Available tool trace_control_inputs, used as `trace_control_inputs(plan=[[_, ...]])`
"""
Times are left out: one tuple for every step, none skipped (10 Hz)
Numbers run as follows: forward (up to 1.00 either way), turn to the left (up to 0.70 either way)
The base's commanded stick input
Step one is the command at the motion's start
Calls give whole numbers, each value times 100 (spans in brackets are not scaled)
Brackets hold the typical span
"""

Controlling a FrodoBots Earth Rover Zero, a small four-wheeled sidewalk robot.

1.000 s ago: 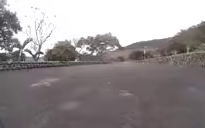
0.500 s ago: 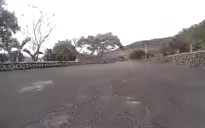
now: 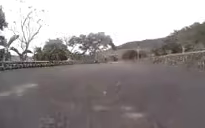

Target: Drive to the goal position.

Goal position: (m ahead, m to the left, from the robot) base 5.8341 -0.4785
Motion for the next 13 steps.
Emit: trace_control_inputs(plan=[[70,0],[70,0],[70,0],[70,0],[70,0],[70,0],[70,0],[70,0],[70,0],[70,0],[70,0],[70,0],[70,0]])
